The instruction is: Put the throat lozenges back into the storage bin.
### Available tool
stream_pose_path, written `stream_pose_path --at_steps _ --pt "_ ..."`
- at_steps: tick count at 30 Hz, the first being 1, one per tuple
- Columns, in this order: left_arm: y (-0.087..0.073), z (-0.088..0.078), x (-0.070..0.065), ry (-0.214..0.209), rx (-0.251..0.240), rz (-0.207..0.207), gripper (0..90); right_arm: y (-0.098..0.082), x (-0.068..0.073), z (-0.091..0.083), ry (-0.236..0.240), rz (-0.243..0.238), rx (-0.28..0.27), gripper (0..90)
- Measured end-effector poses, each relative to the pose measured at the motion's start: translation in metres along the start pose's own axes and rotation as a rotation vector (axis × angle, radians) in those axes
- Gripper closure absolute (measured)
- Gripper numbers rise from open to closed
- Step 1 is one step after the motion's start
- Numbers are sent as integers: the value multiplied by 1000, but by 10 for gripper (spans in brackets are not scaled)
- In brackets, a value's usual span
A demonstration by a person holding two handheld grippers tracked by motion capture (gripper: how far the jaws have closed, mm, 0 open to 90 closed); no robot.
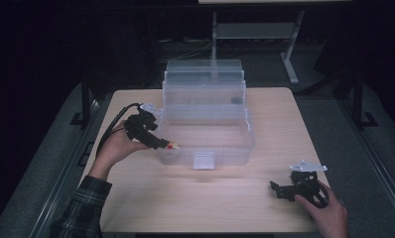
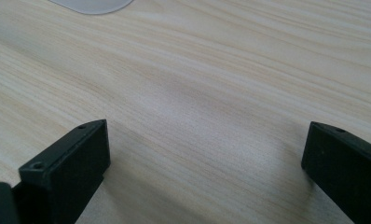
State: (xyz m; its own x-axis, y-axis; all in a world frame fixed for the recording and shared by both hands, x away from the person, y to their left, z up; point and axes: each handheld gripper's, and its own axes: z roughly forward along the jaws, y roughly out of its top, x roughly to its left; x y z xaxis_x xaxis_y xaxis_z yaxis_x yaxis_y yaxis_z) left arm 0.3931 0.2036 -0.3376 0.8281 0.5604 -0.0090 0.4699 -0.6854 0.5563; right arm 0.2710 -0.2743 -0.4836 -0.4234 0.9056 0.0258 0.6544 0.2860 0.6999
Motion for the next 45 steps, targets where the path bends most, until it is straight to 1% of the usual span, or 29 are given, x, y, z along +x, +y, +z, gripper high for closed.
stream_pose_path --at_steps 1,3,4,6,11,12,20,21,23,27,28,29,34,39,40,45 --pt "-4 0 0 2 0 -3 177 0 0 0 0 0 0 5" --pt "-5 -1 0 4 0 1 177 0 0 0 0 0 0 5" --pt "-7 -1 0 4 3 -3 177 0 0 0 0 0 0 5" --pt "-10 -2 0 3 -7 -8 176 0 0 0 0 0 0 5" --pt "-21 -4 0 6 -12 -14 169 0 0 0 0 0 0 5" --pt "-21 -4 0 6 -12 -14 162 0 0 0 0 0 0 5" --pt "-33 -9 -4 30 -41 -29 129 0 0 0 -1 0 0 5" --pt "-35 -9 -4 34 -45 -37 129 0 0 0 -1 -1 0 5" --pt "-38 -10 -5 38 -50 -37 126 0 0 0 -1 -1 0 5" --pt "-47 -9 -7 48 -54 -49 125 0 0 0 0 -2 0 5" --pt "-47 -9 -7 48 -54 -49 126 0 0 0 1 -1 -1 5" --pt "-51 -9 -8 49 -63 -57 126 0 0 0 1 0 0 5" --pt "-58 -7 -10 53 -71 -69 126 0 0 0 1 0 0 5" --pt "-68 -5 -11 57 -79 -79 127 0 0 0 0 0 0 5" --pt "-70 -5 -11 57 -75 -75 127 0 0 0 0 0 0 5" --pt "-79 -4 -14 60 -88 -86 129 0 0 0 0 0 0 5"
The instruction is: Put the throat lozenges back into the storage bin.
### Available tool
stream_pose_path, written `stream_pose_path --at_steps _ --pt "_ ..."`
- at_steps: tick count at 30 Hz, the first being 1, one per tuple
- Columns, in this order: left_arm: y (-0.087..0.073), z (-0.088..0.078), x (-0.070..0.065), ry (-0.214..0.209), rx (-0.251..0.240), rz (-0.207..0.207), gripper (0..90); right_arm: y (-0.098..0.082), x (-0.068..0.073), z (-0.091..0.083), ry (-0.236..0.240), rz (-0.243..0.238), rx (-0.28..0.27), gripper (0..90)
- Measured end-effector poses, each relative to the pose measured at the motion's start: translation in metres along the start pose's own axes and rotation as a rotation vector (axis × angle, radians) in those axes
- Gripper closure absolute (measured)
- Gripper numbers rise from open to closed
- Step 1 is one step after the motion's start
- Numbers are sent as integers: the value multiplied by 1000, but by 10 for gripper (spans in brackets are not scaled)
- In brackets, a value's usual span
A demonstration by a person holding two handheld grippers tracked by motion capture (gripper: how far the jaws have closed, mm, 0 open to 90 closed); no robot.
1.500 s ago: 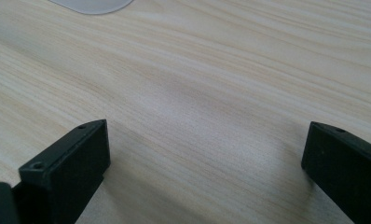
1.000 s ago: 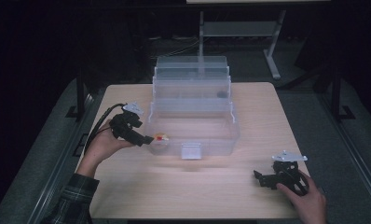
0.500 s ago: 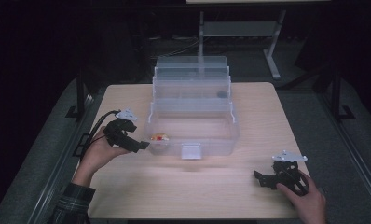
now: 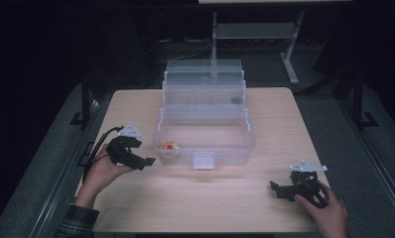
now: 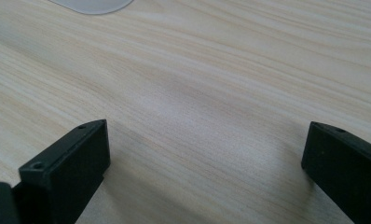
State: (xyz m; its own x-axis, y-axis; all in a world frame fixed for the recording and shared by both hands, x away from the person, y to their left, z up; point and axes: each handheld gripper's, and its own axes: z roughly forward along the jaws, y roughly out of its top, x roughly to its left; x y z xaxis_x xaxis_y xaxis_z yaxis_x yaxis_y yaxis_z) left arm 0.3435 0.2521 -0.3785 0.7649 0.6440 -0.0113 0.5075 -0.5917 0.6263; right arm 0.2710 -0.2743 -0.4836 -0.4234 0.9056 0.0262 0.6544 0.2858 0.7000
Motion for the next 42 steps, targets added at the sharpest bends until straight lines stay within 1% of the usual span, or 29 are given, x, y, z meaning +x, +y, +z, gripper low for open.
stream_pose_path --at_steps 2,6,7,13,14,18,20,21,22,27,31,33,34,35,41,42 --pt "-6 -1 -1 5 -8 -2 129 0 0 0 0 -1 0 5" --pt "-12 -3 -1 13 -15 -5 129 0 0 0 0 0 0 5" --pt "-14 -4 -1 16 -24 -10 130 0 0 0 0 -1 0 5" --pt "-29 -6 -2 27 -40 -28 131 0 0 0 0 0 0 5" --pt "-32 -6 -3 26 -43 -37 131 0 0 0 0 0 0 5" --pt "-41 -7 -2 36 -49 -43 131 0 0 0 0 0 0 5" --pt "-45 -7 -3 39 -56 -56 131 0 0 0 0 0 0 5" --pt "-46 -8 -2 42 -54 -50 131 0 0 0 0 -1 0 5" --pt "-50 -9 -2 50 -64 -54 131 0 0 0 0 0 0 5" --pt "-57 -9 -3 60 -72 -66 131 0 0 0 0 0 0 5" --pt "-63 -9 -3 66 -71 -66 131 0 0 0 0 0 0 5" --pt "-67 -9 -4 70 -76 -74 131 0 0 0 0 0 0 5" --pt "-72 -9 -5 77 -76 -81 131 0 0 0 0 0 0 5" --pt "-72 -9 -5 77 -76 -81 131 0 0 0 0 0 0 5" --pt "-86 -10 -5 92 -92 -100 132 0 0 0 0 0 0 5" --pt "-90 -10 -6 97 -95 -102 132 0 0 0 0 0 0 5"
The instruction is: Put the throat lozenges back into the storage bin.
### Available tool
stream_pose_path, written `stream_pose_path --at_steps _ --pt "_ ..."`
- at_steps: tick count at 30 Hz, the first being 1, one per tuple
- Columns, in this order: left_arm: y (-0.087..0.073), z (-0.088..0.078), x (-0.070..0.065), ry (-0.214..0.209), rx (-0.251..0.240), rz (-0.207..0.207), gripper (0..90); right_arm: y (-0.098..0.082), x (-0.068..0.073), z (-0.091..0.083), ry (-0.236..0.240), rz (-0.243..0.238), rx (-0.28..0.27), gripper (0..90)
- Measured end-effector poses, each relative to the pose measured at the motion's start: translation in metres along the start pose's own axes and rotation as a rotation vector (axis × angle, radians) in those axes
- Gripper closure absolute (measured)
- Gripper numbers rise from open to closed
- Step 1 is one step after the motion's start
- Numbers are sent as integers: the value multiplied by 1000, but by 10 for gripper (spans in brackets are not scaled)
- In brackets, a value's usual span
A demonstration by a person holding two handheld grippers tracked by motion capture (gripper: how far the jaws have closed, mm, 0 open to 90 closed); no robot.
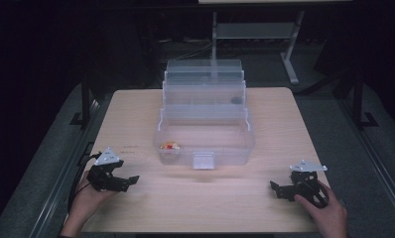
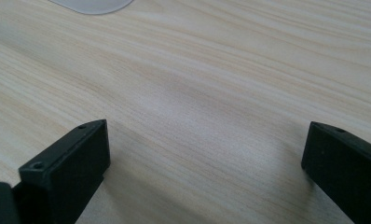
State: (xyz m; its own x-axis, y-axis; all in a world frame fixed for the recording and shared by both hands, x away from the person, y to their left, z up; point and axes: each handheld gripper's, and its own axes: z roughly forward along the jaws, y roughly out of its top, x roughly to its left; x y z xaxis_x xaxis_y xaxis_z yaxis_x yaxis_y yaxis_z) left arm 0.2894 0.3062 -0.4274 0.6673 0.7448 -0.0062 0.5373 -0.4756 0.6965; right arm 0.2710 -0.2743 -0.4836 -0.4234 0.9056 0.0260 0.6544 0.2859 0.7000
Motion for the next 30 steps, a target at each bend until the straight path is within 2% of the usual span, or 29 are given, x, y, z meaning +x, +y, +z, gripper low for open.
stream_pose_path --at_steps 9,24,30 --pt "-16 2 0 12 -4 -25 132 0 0 0 0 0 0 5" --pt "-39 13 -2 13 54 -41 132 0 0 0 0 -1 0 5" --pt "-44 14 -3 22 27 -32 127 0 0 0 0 -1 0 5"
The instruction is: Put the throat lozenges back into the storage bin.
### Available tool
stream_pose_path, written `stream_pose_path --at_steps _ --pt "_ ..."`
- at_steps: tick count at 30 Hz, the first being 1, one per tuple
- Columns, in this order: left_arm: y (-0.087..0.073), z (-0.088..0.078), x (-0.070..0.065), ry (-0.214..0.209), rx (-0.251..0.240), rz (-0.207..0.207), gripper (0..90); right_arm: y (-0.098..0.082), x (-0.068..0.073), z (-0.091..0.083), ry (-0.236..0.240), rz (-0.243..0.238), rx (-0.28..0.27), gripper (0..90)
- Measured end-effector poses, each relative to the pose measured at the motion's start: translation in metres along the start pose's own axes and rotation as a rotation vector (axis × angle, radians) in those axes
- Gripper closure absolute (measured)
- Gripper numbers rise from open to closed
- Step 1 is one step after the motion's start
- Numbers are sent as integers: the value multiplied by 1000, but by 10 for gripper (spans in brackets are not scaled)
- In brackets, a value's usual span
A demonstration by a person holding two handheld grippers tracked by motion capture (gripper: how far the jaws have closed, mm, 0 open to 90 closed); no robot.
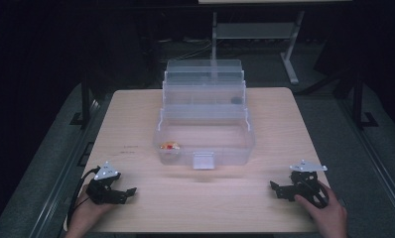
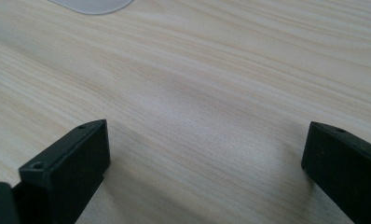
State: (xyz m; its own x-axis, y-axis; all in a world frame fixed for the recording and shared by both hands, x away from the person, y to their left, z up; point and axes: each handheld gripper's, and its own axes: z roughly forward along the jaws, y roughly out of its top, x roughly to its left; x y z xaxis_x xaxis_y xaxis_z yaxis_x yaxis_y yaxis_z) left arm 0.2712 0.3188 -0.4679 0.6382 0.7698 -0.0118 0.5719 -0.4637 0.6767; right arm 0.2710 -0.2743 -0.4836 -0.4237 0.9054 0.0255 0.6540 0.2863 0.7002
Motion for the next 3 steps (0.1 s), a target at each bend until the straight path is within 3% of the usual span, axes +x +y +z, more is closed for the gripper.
stream_pose_path --at_steps 3 --pt "-3 1 -1 10 -22 17 125 0 0 0 0 1 0 5"
